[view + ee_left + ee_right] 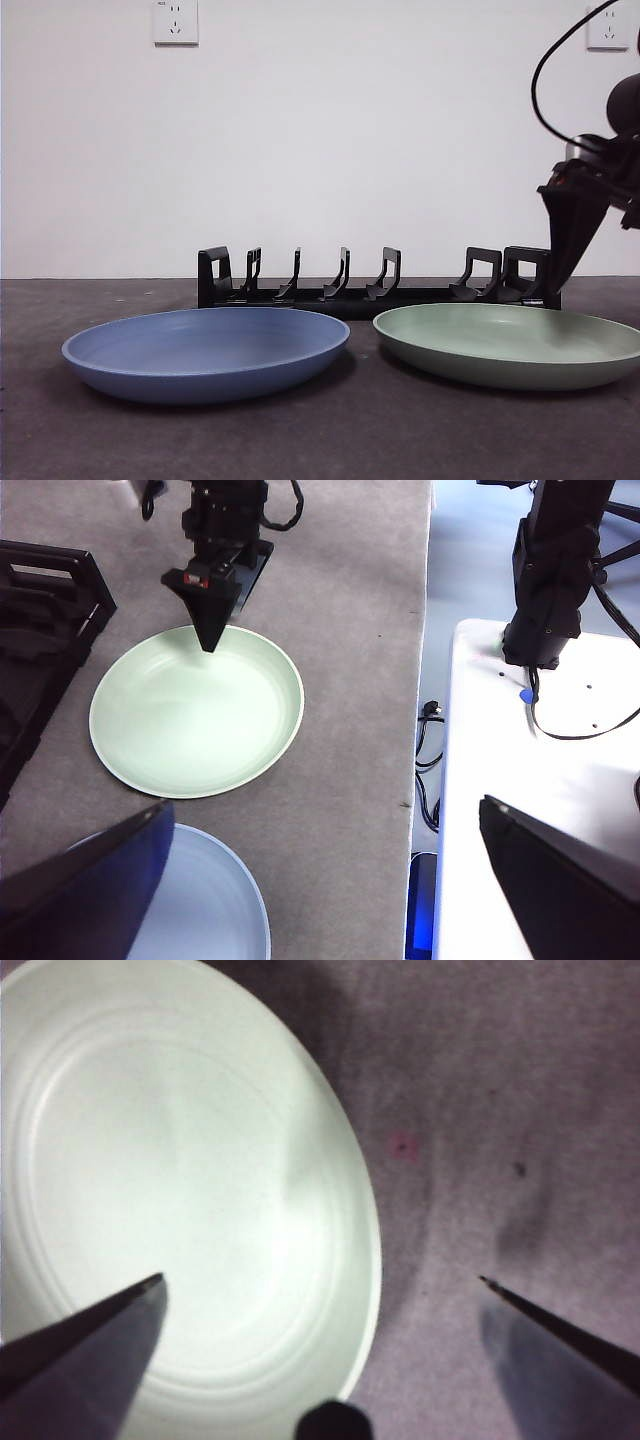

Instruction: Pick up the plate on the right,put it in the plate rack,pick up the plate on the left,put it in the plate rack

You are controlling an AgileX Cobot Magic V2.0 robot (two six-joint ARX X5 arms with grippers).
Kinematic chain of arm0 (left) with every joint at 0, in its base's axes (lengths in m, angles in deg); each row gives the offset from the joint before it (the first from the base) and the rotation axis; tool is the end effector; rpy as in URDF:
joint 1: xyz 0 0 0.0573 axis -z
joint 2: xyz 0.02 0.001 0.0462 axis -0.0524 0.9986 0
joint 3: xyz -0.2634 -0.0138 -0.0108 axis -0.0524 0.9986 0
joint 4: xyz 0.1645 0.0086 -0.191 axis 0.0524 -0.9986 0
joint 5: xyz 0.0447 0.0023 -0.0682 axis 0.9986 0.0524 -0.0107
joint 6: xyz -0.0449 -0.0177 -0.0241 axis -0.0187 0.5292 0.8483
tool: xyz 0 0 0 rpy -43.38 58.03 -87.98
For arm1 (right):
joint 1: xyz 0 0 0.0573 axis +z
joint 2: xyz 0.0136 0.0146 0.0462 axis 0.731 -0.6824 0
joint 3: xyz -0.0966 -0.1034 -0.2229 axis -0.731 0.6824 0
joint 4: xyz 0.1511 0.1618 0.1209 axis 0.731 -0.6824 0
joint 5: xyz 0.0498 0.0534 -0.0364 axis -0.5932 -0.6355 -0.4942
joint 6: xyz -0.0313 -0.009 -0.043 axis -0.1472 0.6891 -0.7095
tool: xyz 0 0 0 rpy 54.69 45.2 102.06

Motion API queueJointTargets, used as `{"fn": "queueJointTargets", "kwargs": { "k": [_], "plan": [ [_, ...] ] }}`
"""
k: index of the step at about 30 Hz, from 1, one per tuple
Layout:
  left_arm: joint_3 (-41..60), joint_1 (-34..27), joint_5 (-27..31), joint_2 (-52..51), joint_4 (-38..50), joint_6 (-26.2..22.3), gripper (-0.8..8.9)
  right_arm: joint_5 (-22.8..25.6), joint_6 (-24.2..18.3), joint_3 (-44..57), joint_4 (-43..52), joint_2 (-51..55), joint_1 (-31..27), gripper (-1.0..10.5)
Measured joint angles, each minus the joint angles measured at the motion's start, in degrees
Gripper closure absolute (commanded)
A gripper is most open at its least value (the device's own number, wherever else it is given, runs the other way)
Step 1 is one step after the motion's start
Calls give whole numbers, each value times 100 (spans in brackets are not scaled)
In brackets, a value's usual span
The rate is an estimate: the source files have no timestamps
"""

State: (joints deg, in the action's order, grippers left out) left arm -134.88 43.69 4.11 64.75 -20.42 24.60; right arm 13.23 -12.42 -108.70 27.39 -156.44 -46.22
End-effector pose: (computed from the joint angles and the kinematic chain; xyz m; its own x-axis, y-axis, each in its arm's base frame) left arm 0.1457 -0.1433 0.3663 0.2021 -0.7899 -0.5789 0.9715 0.2366 0.0162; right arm 0.3139 0.0151 0.1886 0.1442 0.3776 -0.9147 -0.1276 0.9237 0.3612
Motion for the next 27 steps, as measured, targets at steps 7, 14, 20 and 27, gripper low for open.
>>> {"fn": "queueJointTargets", "kwargs": {
  "k": [7, 14, 20, 27],
  "plan": [
    [0, 0, 11, 0, 9, -28, 154, 278, 90, 0, 133, -125, 149, 745],
    [0, 0, 11, 0, 9, -37, 154, 286, 109, -2, 144, -201, 149, 797],
    [0, 0, 35, 0, -22, -37, 154, 369, 129, -2, 122, -380, 149, 873],
    [0, 0, 122, 0, -59, -39, 154, 341, 127, -2, 155, -382, 142, 962]
  ]
}}
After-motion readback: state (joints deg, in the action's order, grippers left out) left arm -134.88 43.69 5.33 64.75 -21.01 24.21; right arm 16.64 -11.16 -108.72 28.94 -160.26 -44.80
